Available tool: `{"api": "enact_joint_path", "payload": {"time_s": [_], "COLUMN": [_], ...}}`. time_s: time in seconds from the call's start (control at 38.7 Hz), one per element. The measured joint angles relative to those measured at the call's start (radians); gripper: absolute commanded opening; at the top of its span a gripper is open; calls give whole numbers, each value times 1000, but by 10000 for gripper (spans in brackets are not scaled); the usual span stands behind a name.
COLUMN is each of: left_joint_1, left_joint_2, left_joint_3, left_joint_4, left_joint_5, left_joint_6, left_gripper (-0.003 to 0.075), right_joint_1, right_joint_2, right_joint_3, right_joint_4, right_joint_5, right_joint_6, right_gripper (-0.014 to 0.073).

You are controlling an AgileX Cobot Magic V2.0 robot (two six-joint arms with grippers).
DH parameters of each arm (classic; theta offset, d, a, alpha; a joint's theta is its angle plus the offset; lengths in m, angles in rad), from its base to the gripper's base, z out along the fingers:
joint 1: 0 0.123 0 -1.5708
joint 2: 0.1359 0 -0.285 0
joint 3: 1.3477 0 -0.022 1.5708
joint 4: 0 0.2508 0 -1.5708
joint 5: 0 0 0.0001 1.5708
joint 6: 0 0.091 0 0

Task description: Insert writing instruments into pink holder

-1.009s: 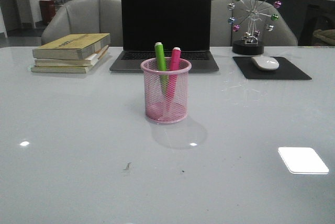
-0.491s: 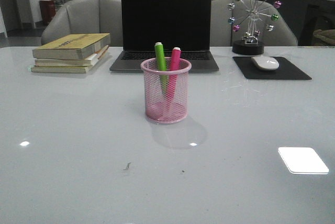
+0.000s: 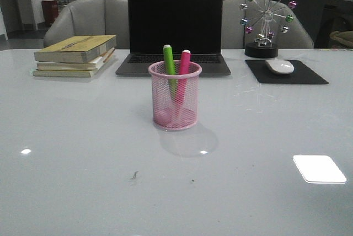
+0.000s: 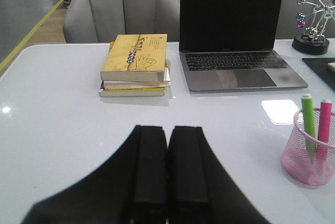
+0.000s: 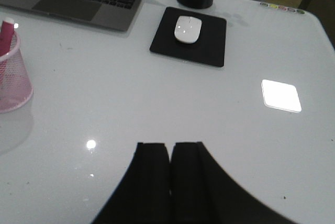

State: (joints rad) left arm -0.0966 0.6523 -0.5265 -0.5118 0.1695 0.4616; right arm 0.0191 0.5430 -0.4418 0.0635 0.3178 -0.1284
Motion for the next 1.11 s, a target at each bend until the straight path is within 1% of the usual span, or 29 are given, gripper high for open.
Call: {"api": "enact_joint_path", "payload": {"time_s": [0.13, 0.28, 0.39, 0.54, 0.83, 1.11], "left_joint_1": [0, 0, 0, 0, 0, 0], "left_joint_2": [0, 0, 0, 0, 0, 0], "left_joint_3": [0, 0, 0, 0, 0, 0], "left_joint_4": [0, 0, 0, 0, 0, 0], "left_joint_5": [0, 0, 0, 0, 0, 0], "left_joint_6": [0, 0, 0, 0, 0, 0], "left_gripper": [92, 92, 92, 92, 92, 92], "right_joint_1": [0, 0, 0, 0, 0, 0], "right_joint_2": [-136, -304, -403, -498, -552, -552], "right_joint_3": [123, 250, 311, 379, 447, 472], "right_joint_4": [-7, -16, -20, -22, -22, -22], "right_joint_5": [-43, -53, -55, -58, -67, -186], "right_joint_6": [52, 90, 96, 99, 101, 101], "right_gripper": [23, 23, 23, 23, 23, 23]}}
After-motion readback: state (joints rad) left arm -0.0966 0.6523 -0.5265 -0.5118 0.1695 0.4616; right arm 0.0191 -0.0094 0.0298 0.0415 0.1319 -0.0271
